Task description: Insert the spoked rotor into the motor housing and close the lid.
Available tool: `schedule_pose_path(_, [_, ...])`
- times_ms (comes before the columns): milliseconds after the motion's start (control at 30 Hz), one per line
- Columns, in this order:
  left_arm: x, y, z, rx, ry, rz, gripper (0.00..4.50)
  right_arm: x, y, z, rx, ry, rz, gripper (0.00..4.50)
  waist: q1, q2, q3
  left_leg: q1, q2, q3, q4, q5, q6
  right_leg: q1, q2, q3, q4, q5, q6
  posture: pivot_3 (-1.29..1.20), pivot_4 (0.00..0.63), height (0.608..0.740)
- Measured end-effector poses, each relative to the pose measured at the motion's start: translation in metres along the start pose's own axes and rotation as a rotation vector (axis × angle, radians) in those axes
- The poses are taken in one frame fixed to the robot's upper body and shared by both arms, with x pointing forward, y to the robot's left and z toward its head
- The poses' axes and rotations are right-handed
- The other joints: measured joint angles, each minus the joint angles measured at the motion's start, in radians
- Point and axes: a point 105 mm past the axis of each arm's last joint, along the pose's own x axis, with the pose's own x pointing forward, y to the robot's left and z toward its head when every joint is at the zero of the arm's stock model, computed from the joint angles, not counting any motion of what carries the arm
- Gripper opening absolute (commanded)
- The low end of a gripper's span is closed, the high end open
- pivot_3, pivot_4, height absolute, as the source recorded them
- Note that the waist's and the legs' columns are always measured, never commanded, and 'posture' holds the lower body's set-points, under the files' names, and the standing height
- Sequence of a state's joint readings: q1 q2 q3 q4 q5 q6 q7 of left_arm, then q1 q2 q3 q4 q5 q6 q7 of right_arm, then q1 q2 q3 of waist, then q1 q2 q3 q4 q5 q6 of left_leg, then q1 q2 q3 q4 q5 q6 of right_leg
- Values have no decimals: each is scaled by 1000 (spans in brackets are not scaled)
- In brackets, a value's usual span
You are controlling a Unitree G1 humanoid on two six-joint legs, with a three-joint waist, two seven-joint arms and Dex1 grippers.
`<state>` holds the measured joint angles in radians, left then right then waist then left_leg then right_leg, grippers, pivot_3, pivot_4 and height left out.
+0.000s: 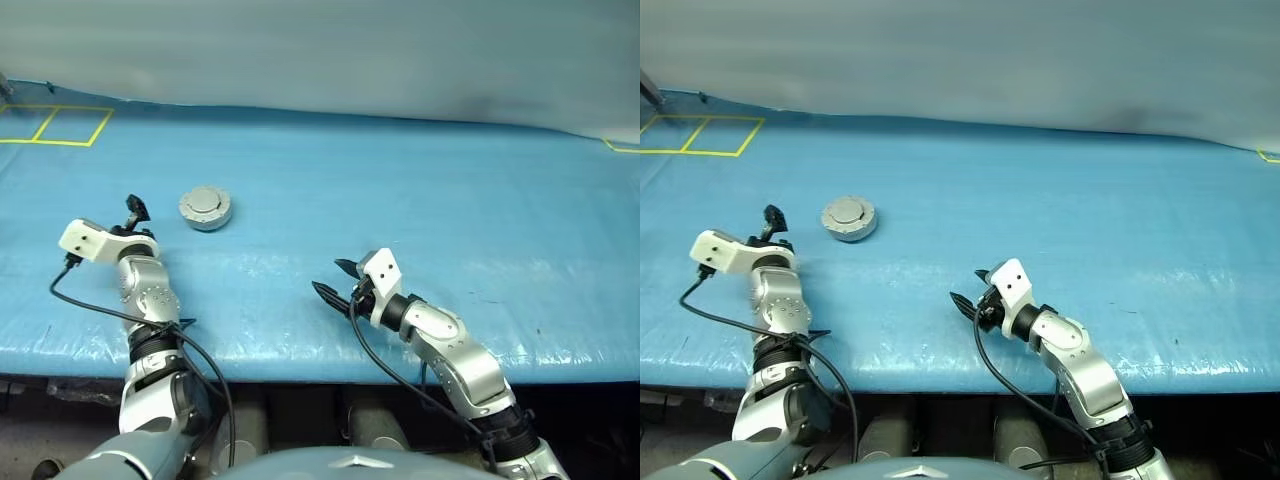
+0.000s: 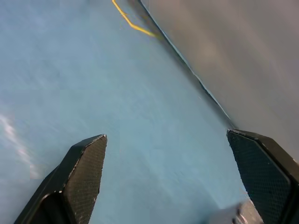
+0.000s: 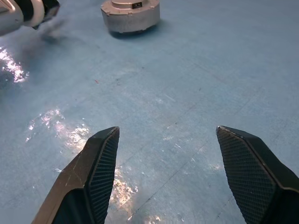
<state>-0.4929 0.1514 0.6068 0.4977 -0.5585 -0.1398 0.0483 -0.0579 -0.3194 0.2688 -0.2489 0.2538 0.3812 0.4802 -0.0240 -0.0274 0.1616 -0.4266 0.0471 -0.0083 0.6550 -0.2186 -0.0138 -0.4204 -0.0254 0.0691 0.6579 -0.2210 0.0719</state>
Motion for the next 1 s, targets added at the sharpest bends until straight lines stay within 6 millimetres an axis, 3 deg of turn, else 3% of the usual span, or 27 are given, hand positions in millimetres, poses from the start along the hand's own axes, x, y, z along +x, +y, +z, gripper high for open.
schedule_pose_path(100, [-4,-16,17,79,-66,-114,4484,0,-3,2,-22,-13,-33,3488,13,0,0,0,0,0,1,0,0,1,0,0,-1,0,0,0,150,740])
schedule_pose_path(167, [-16,-54,21,127,-72,-361,4484,-1,-6,5,-61,-26,-46,3488,15,0,0,0,0,0,2,0,0,4,0,0,-2,-2,-4,0,150,740])
schedule_pose_path(267, [-54,-119,10,195,40,-815,4484,-12,-16,4,-102,4,-63,3488,13,0,0,1,-1,0,2,0,0,5,-1,0,-4,-2,-4,0,150,740])
schedule_pose_path(367, [-107,-151,-20,314,226,-1194,4484,-22,-28,9,-144,5,-104,3488,1,2,-1,5,0,1,1,0,0,6,0,2,-3,-3,-4,0,150,740])
schedule_pose_path(433, [-140,-151,-45,451,375,-1406,4484,-29,-34,11,-178,16,-121,3488,-8,2,0,8,0,1,-1,0,0,7,1,3,0,-7,-5,0,150,740])
schedule_pose_path(533, [-181,-125,-81,667,609,-1641,4484,-39,-43,15,-235,35,-135,3488,-15,2,0,13,0,2,-5,0,0,8,1,4,1,-10,-6,0,150,740])
schedule_pose_path(600, [-197,-115,-91,659,693,-1700,4496,-44,-46,14,-229,42,-137,3654,-14,2,0,13,1,2,-6,0,1,7,2,3,2,-10,-7,0,150,740])
schedule_pose_path(733, [-198,-106,-95,680,739,-1741,4500,-49,-44,9,-206,68,-96,4477,-11,2,0,13,1,2,-5,0,1,7,2,4,1,-10,-7,0,150,740])
schedule_pose_path(1000, [-198,-104,-98,669,748,-1743,4500,-52,-48,3,-197,102,-130,4477,-10,2,0,12,1,2,-5,0,1,7,1,4,1,-10,-7,0,150,740])
